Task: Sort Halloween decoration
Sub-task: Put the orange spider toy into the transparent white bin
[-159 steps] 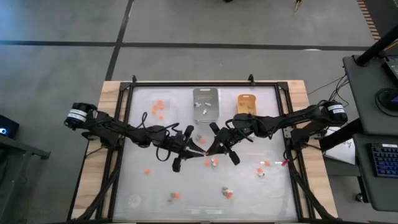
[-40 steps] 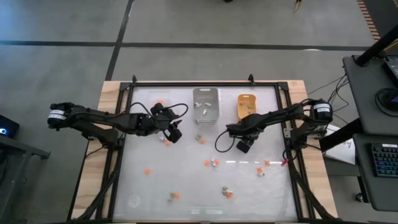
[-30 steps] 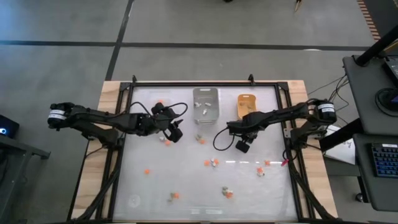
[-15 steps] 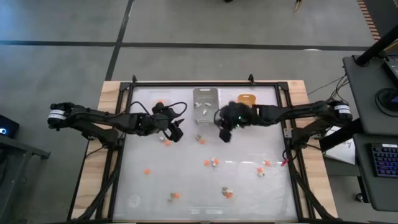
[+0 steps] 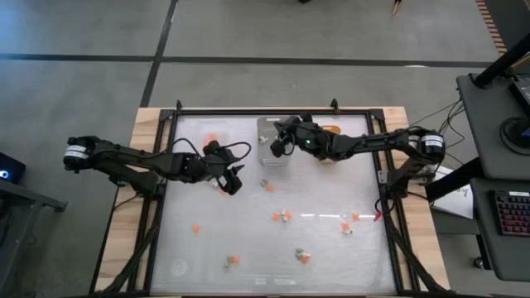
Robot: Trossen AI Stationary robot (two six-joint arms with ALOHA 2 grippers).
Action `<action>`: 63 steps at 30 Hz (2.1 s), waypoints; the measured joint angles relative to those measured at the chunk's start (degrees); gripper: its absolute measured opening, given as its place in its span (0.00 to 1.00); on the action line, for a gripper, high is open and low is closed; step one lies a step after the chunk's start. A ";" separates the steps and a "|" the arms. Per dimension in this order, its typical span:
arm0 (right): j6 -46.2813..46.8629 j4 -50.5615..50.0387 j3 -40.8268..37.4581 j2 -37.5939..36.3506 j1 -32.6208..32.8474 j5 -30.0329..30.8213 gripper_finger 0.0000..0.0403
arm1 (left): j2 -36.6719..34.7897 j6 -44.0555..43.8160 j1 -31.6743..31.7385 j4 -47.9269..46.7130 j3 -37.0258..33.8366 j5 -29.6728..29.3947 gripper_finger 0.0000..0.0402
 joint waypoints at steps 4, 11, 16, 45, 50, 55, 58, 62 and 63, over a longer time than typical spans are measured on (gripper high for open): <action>2.94 -2.38 1.10 1.50 -1.36 -3.62 0.11 | 0.00 -1.21 -0.49 -2.66 0.00 2.36 0.27; 3.84 -6.95 2.65 -0.23 -0.70 -9.94 0.23 | 0.00 -6.59 -0.62 -10.31 0.00 12.92 0.27; 6.72 -14.20 4.77 -2.12 0.53 -19.98 0.26 | 0.00 -14.38 -1.55 -16.90 0.00 22.41 0.27; 5.80 -22.95 5.93 -2.47 8.40 -22.24 0.19 | 6.79 -69.12 -26.86 -37.51 0.06 28.62 0.27; 5.77 -22.97 5.93 -2.47 8.66 -22.20 0.20 | 11.08 -69.04 -27.45 -37.52 2.57 28.80 0.27; 5.48 -22.95 5.91 -2.47 8.75 -22.22 0.21 | 16.26 -69.06 -29.40 -38.40 5.71 30.30 0.32; 4.62 -22.95 5.91 -2.47 8.73 -22.22 0.20 | 19.74 -69.35 -30.47 -40.79 7.41 30.26 0.38; 4.27 -22.95 5.88 -2.47 8.73 -22.22 0.19 | 23.75 -69.39 -30.61 -42.80 9.18 30.11 0.45; 4.23 -22.95 5.88 -2.47 8.73 -22.22 0.18 | 24.49 -68.94 -30.63 -42.71 9.38 30.09 0.46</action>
